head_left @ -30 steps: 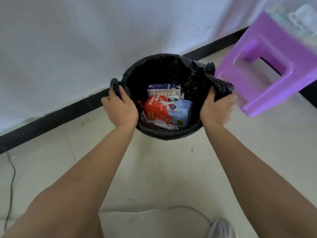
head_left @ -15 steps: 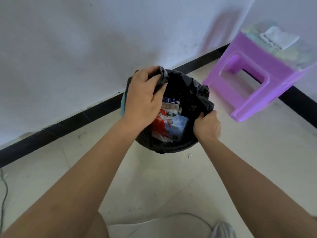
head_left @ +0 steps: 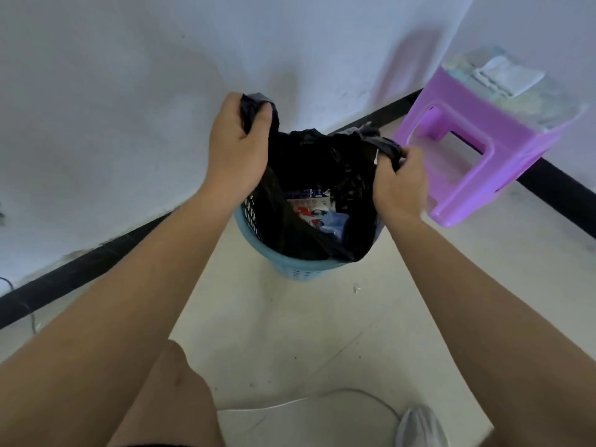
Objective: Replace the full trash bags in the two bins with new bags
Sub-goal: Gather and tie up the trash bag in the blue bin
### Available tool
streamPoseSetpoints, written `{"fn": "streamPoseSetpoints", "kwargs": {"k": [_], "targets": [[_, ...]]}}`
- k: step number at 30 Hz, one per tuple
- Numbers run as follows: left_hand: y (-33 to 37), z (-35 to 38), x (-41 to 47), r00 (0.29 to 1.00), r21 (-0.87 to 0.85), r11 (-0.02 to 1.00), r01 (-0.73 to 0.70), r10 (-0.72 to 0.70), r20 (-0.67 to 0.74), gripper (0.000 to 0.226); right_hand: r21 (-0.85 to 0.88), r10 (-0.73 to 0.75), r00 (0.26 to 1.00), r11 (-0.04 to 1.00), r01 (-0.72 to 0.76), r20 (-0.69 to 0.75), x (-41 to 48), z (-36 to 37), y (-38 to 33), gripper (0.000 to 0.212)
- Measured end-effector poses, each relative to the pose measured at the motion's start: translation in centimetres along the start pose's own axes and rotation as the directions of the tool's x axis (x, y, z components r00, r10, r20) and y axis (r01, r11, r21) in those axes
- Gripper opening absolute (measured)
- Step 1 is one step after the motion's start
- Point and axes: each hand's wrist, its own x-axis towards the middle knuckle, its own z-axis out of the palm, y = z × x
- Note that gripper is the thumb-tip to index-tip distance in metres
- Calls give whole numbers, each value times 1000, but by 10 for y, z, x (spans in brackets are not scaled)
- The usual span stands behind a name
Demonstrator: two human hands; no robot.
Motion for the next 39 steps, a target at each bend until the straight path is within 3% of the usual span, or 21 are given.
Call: {"fn": "streamPoseSetpoints", "kwargs": {"k": [3, 5, 7, 9, 12, 15, 18, 21, 24, 27, 29, 32, 34, 37, 39], "targets": [[3, -4, -2, 1000, 9, 1000, -23, 23, 3, 10, -113, -132, 985, 983, 144, 111, 7, -11, -15, 32], [-1, -7, -9, 999, 5, 1000, -18, 17, 34, 23, -95, -130, 977, 985, 147, 169, 11, -18, -19, 44], [-9, -7, -19, 997, 49, 998, -26, 22, 73, 40, 128, -42, 976, 992, 15, 212, 15, -23, -25, 42], [-17, -3, -27, 999, 74, 997, -13, 10, 37, 46, 352, 18, 975, 931, -97, 220, 23, -24, -27, 33], [-24, 6, -31, 996, 21, 999, 37, -35, -88, 55, 361, -177, 969, 926, 106, 170, 32, -20, -20, 15], [-32, 11, -35, 997, 89, 994, 66, -62, -52, 93, 390, -279, 927, 905, 168, 249, 40, -11, -4, 38], [-47, 13, -40, 993, 207, 972, 109, -116, 21, 112, 445, -353, 862, 879, 172, 363, 53, -3, 17, 83], [-56, 21, -38, 992, 340, 933, 115, -125, 6, 104, 335, -421, 759, 900, 279, 498, 69, 6, 34, 103], [-53, 37, -24, 997, 374, 925, 73, -53, -64, 83, 260, -460, 739, 888, 380, 492, 75, 16, 38, 107], [-46, 49, -6, 994, 371, 928, -7, 47, -98, 34, 259, -472, 707, 881, 396, 526, 71, 24, 25, 87], [-35, 55, 3, 988, 291, 952, 99, -59, -144, 24, 277, -520, 712, 854, 440, 472, 69, 29, 15, 56], [-23, 54, 7, 934, 8, 962, 273, -263, -243, 53, 416, -378, 838, 886, 204, 395, 67, 29, -10, 23], [-16, 48, 8, 902, -214, 941, 261, -316, -293, 59, 429, -328, 835, 895, 124, 442, 70, 25, -29, 23], [-12, 32, 8, 861, -467, 854, 230, -402, -311, 51, 485, -415, 763, 861, 153, 496, 72, 23, -56, 24], [-21, 23, 5, 861, -551, 805, 222, -427, -276, 47, 537, -410, 792, 834, 125, 452, 65, 31, -55, 15]]}}
